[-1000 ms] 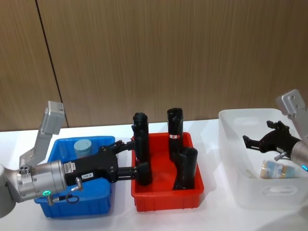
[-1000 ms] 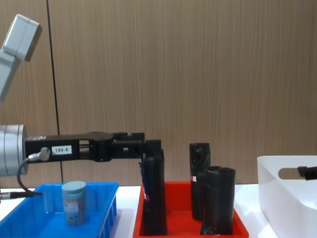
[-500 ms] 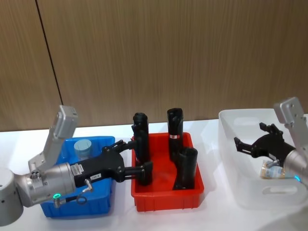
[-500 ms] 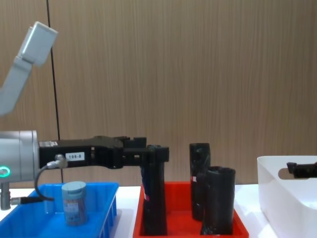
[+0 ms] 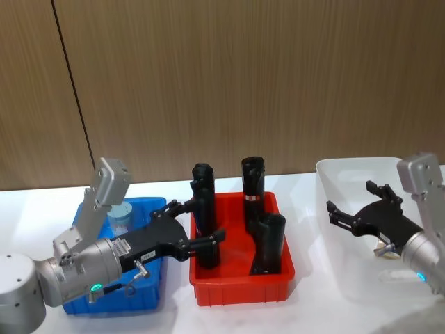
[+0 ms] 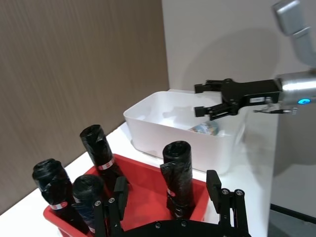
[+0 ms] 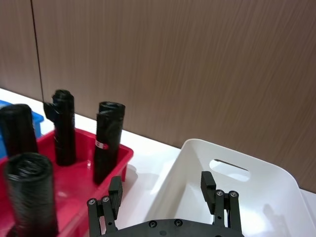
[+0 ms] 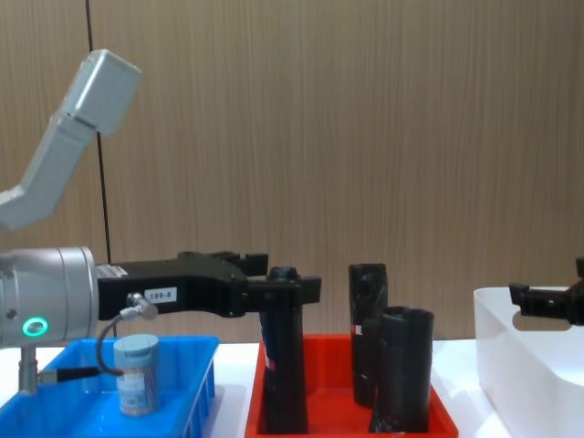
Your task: Pick the cotton swabs from the blue box and place them into the white box.
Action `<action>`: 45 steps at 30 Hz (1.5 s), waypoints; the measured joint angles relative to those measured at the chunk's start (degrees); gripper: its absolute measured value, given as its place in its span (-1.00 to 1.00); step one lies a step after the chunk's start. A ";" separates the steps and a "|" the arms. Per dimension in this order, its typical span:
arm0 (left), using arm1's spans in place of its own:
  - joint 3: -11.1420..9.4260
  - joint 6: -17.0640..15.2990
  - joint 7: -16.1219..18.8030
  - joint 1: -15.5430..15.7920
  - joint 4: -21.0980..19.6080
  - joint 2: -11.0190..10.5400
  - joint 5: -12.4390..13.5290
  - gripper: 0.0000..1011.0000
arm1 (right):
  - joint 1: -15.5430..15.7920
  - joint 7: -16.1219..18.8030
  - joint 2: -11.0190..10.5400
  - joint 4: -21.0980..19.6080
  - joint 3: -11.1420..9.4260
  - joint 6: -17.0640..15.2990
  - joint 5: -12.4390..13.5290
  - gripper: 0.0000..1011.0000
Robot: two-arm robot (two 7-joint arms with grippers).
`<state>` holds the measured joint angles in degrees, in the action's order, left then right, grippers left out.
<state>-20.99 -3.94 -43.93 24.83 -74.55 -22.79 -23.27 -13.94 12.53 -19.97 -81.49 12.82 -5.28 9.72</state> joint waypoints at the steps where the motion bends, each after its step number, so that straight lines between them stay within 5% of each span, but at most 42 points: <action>1: -0.07 0.05 0.61 -0.17 -0.26 0.01 0.14 0.99 | 0.44 -0.26 0.02 -0.60 0.01 0.11 0.21 0.98; 25: -2.23 1.39 18.87 -4.91 -8.11 0.42 5.11 0.99 | 13.49 -7.98 0.61 -18.06 0.15 3.08 6.22 0.98; 45: -3.96 2.44 33.66 -8.77 -14.51 0.73 9.15 0.99 | 14.78 -8.74 0.64 -19.75 0.12 3.35 6.77 0.98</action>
<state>-24.95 -1.50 -10.27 16.06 -89.06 -22.06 -14.12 0.84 3.79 -19.33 -101.23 12.94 -1.93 16.49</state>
